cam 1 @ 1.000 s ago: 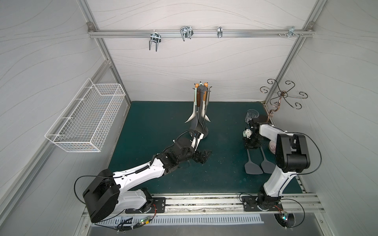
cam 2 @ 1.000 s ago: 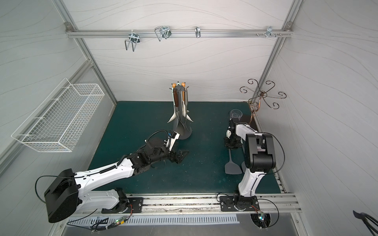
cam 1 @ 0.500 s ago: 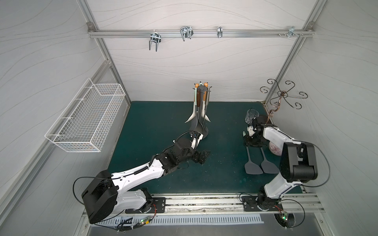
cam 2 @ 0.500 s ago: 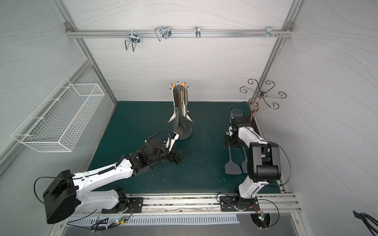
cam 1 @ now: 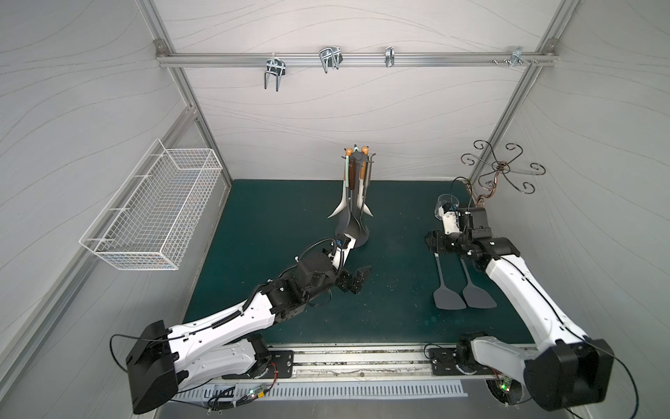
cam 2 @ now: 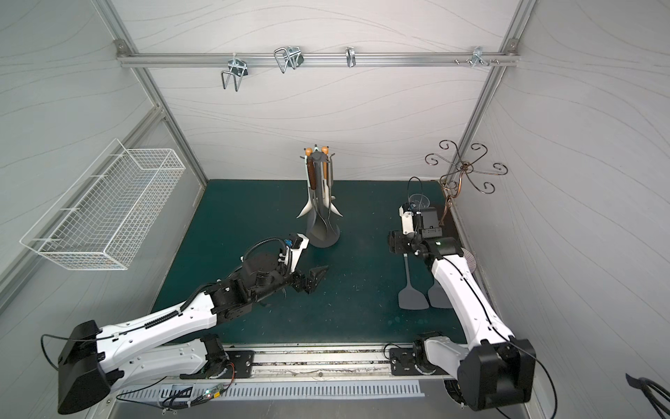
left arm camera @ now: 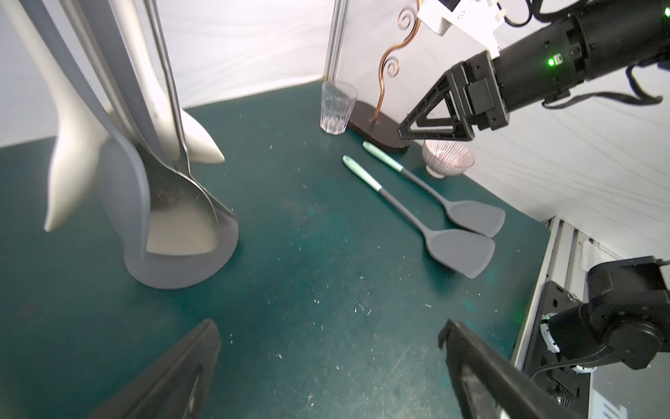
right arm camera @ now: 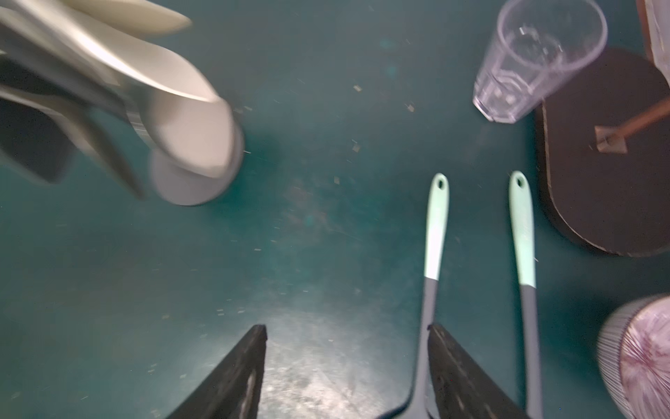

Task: Take the spatula off the kitchen utensil rack
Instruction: Take off the spatula from the rack.

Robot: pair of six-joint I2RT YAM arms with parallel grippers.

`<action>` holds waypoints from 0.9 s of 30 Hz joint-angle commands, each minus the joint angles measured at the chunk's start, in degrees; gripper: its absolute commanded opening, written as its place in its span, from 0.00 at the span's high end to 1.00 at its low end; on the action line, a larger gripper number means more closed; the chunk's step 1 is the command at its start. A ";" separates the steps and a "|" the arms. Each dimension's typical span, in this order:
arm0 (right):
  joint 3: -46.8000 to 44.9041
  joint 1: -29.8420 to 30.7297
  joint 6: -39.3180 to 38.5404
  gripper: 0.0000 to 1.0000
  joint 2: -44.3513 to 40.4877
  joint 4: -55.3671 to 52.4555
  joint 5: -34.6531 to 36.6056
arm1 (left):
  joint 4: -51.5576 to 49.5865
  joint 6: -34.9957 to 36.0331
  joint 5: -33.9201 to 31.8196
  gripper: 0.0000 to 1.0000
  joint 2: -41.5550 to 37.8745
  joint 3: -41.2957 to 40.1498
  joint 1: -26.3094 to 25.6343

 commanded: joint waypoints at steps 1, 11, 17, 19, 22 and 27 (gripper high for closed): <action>-1.25 2.63 1.20 0.29 -3.96 0.81 -4.93 | 2.34 2.68 -3.14 0.00 -2.50 -1.63 -0.70; -4.98 12.77 1.07 0.27 -15.74 6.43 -9.17 | 4.42 4.18 -4.93 0.00 -9.38 -4.95 -1.02; -7.65 16.11 1.14 0.24 -19.57 11.62 -10.73 | 2.82 1.80 -10.22 0.00 -9.55 -3.46 -0.98; -8.41 16.14 1.39 0.23 -19.81 13.38 -11.74 | 2.70 2.19 -10.26 0.00 -9.85 -3.63 -0.98; -9.20 16.21 1.81 0.22 -19.16 15.63 -12.30 | 3.20 2.42 -12.69 0.00 -10.05 -4.25 -0.98; -11.57 16.14 2.00 0.21 -17.79 20.33 -12.07 | 1.88 0.52 -16.50 0.00 -8.66 -3.32 -0.98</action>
